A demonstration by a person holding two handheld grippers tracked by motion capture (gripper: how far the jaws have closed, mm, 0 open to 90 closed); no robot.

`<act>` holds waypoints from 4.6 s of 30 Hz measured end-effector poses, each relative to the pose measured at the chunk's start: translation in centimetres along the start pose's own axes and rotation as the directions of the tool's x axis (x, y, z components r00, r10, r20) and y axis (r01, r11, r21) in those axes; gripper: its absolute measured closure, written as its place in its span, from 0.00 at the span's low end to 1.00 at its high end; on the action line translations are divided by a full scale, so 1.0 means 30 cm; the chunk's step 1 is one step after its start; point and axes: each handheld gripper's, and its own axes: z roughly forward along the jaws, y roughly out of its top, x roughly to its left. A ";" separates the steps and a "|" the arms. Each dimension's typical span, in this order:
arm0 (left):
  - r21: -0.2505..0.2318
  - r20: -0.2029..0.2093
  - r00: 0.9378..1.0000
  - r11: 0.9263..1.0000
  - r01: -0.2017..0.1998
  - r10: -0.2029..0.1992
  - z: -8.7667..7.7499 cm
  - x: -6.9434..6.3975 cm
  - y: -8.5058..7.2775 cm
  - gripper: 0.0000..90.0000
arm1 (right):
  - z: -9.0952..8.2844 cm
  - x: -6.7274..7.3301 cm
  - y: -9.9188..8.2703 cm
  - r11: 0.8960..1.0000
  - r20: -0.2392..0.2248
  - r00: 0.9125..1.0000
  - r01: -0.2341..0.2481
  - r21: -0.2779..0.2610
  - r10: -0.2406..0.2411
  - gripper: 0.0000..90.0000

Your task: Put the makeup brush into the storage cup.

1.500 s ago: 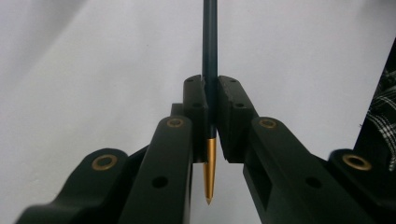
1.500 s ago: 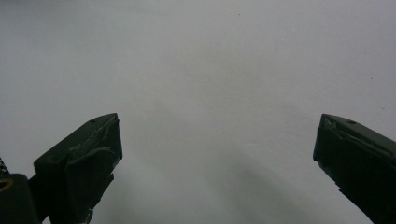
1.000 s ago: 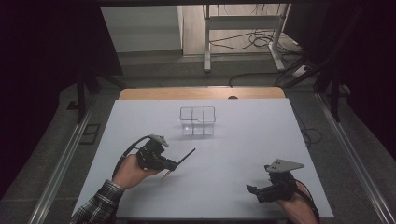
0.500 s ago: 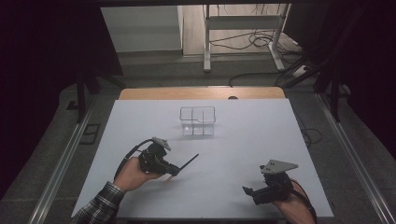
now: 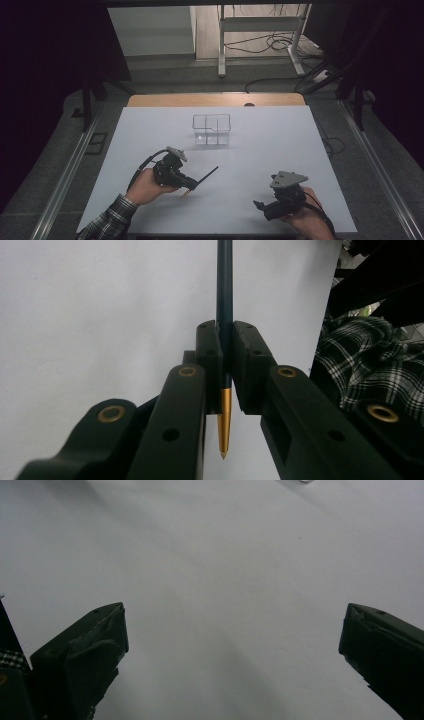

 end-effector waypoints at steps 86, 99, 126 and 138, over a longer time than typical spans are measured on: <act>0.190 0.146 0.989 0.982 0.002 -0.030 0.115 -0.024 0.127 0.93 | 0.184 0.123 0.232 0.879 -0.054 0.880 0.475 0.049 -0.472 0.51; 0.202 0.155 0.988 0.979 -0.011 -0.021 0.119 -0.033 0.137 0.92 | 0.219 0.144 0.244 0.838 -0.080 0.839 0.543 0.056 -0.538 0.61; 0.057 0.020 1.000 0.998 -0.006 0.005 0.039 -0.029 0.139 0.61 | 0.228 0.159 0.238 0.813 -0.232 0.810 0.572 0.110 -0.539 0.95; 0.002 -0.117 0.993 1.000 -0.024 0.024 0.002 -0.033 0.126 0.25 | 0.221 0.148 0.235 0.846 -0.224 0.848 0.516 0.136 -0.481 0.95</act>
